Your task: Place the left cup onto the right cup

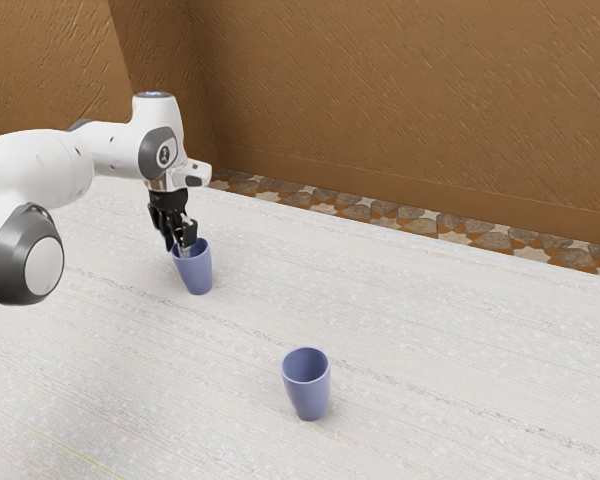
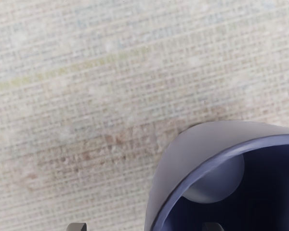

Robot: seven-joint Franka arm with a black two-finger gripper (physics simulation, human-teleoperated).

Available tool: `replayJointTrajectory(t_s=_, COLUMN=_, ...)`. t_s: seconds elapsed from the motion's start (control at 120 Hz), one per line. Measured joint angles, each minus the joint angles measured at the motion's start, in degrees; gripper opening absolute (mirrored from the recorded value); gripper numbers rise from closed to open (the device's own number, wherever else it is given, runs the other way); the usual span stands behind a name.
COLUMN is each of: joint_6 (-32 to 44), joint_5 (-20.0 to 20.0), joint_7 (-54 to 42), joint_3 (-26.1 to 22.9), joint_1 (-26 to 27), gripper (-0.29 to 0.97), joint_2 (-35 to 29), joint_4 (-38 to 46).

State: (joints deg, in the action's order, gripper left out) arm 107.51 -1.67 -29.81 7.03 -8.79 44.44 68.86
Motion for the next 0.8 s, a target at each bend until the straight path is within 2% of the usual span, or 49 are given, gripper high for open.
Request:
replayJointTrajectory(t_s=0.392, joint_6=-0.12, joint_5=-0.06, joint_7=-0.02, joint_3=0.00, joint_1=0.00, gripper=0.13, joint_2=0.01, joint_4=-0.78)
replayJointTrajectory(t_s=0.8, joint_6=0.03, joint_5=-0.08, joint_7=-0.01, joint_3=-0.40, joint_1=0.00, gripper=0.07, joint_2=0.52, joint_4=-0.98)
